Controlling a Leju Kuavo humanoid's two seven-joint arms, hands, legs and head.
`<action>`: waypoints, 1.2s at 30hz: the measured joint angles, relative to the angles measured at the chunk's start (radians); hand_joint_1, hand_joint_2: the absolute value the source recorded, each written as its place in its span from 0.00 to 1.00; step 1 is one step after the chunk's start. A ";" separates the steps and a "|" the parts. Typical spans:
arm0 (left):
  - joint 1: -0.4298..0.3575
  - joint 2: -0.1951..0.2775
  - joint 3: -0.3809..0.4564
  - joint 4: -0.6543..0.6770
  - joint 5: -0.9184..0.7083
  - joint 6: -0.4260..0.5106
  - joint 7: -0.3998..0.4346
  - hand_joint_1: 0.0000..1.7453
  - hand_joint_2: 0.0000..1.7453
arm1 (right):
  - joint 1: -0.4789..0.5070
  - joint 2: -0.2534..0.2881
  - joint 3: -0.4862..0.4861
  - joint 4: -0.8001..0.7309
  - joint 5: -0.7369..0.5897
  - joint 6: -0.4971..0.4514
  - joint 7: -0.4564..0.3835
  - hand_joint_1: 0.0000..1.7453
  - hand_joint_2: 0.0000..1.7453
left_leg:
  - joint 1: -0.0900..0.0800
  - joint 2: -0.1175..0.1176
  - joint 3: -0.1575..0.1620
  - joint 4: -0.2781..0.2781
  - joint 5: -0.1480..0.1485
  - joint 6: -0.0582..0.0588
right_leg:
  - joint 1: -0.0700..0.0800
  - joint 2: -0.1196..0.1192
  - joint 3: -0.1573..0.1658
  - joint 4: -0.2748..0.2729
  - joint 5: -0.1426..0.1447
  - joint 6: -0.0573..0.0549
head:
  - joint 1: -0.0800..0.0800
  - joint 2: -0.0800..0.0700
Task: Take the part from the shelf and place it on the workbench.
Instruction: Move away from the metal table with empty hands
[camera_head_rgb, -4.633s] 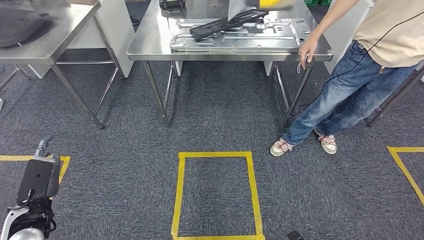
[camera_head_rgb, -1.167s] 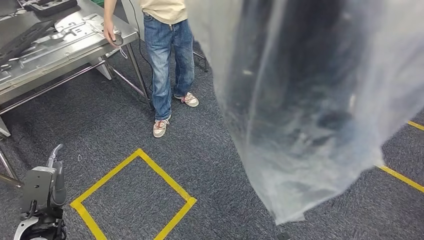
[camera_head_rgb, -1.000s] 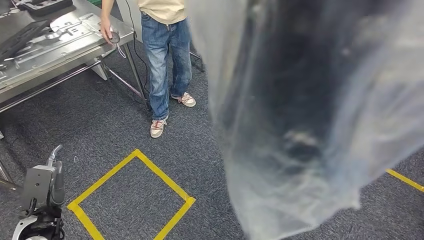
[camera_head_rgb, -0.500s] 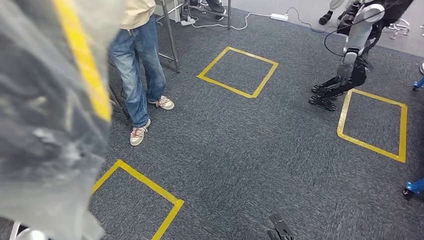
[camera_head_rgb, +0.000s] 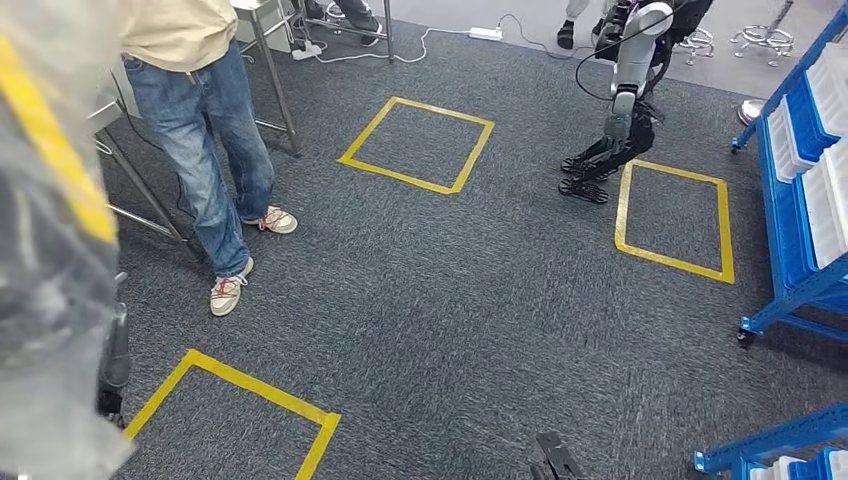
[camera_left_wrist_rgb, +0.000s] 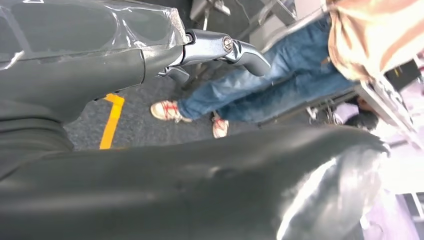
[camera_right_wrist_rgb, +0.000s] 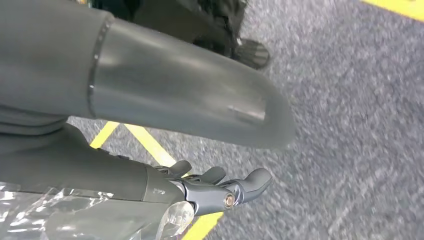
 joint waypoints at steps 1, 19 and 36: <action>0.010 0.000 0.000 0.003 0.003 0.003 0.000 0.00 0.00 | 0.001 0.001 0.001 0.000 0.006 -0.002 -0.001 0.00 0.00 | -0.002 0.011 0.000 0.000 -0.001 0.004 | 0.000 -0.028 -0.031 0.067 -0.035 0.003 | 0.001 0.000; 0.017 -0.041 -0.042 0.106 0.033 -0.005 -0.016 0.00 0.00 | -0.052 0.006 0.026 -0.037 0.078 -0.011 0.034 0.00 0.00 | 0.003 0.023 -0.137 0.313 -0.156 -0.048 | -0.003 -0.040 0.039 -0.070 0.040 -0.034 | -0.002 0.000; 0.020 -0.082 -0.085 0.132 0.002 0.046 -0.055 0.00 0.00 | 0.054 -0.050 0.036 -0.037 0.040 -0.033 0.040 0.00 0.00 | -0.010 0.050 0.000 -0.010 0.005 0.009 | -0.011 -0.065 -0.086 0.181 -0.064 0.020 | -0.001 0.000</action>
